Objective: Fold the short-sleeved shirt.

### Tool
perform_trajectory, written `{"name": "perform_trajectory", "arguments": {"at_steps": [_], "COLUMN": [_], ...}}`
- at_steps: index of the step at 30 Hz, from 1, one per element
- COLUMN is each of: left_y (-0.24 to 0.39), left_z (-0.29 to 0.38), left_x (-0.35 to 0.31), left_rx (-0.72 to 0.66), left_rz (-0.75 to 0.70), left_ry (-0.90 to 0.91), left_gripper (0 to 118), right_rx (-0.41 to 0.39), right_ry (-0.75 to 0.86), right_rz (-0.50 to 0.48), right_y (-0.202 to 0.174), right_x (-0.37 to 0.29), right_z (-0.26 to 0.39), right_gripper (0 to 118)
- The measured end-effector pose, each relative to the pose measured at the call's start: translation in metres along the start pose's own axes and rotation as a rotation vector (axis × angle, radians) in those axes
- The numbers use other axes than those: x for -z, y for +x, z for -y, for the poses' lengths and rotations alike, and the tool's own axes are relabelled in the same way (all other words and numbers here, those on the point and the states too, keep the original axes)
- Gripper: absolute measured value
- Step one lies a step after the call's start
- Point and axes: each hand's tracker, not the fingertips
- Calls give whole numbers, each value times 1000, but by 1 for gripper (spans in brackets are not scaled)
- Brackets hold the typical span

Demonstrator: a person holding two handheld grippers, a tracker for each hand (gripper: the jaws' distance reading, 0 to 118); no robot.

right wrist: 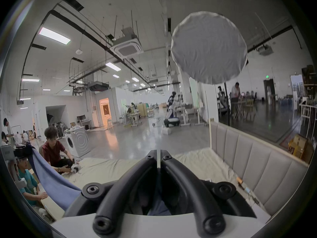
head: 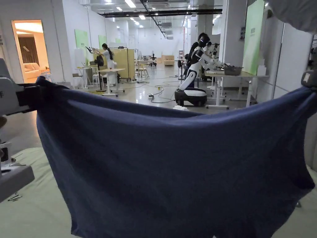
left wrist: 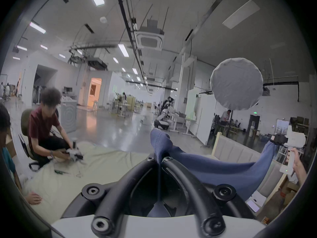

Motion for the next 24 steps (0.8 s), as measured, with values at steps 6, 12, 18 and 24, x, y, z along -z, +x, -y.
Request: {"name": "perform_trajectory", "arguments": {"at_steps": [6, 12, 18, 24], "left_y": [0, 3, -1, -6], "left_z": [-36, -39, -23, -7], "left_x": [2, 16, 42, 76], "left_rx": [15, 30, 6, -16], "left_rz": [-51, -61, -72, -96], "left_ry": [31, 50, -24, -51], "left_gripper": [2, 2, 2, 2], "right_rx": [-93, -93, -134, -139], "right_ry": [86, 93, 81, 66], "right_rz": [51, 55, 39, 50], "right_y": [-17, -20, -14, -17], "right_x": [0, 4, 35, 65], "right_z": [-49, -49, -36, -21], "right_gripper": [2, 2, 2, 2]}}
